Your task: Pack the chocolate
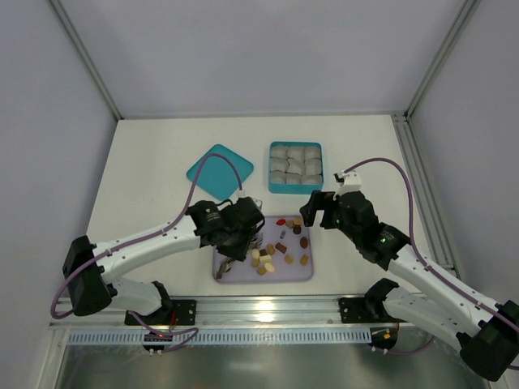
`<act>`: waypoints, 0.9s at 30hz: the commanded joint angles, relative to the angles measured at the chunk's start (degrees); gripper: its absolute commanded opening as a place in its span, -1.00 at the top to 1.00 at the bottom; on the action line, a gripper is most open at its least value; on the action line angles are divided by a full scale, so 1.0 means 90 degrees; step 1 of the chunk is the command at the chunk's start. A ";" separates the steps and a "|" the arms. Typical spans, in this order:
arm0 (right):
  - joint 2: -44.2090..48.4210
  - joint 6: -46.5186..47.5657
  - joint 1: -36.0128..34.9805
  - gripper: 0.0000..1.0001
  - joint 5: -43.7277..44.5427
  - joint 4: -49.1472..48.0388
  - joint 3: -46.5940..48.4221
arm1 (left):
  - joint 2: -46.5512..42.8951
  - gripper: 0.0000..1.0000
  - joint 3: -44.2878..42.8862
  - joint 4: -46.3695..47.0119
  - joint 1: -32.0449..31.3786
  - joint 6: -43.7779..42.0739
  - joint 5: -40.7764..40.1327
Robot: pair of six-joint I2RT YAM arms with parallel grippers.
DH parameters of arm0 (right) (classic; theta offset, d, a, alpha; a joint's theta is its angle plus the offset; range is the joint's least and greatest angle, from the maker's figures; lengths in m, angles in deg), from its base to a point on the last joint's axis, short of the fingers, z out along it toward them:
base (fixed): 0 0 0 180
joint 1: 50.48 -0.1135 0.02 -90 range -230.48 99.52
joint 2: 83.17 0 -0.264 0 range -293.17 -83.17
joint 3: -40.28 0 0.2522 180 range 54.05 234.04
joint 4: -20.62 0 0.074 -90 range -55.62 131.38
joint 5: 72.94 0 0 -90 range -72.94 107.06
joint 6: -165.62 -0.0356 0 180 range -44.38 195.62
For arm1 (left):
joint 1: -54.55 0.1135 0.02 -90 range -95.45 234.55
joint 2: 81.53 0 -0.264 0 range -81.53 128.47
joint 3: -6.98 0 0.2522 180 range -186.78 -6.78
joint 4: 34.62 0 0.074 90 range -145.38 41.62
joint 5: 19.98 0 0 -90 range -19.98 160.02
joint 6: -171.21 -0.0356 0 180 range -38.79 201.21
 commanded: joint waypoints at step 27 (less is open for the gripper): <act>0.0325 -0.0044 0.0001 -0.99 0.0216 0.0623 0.0752 | 0.2338 0.64 -0.4871 -0.0654 0.1500 -0.1506 -0.0532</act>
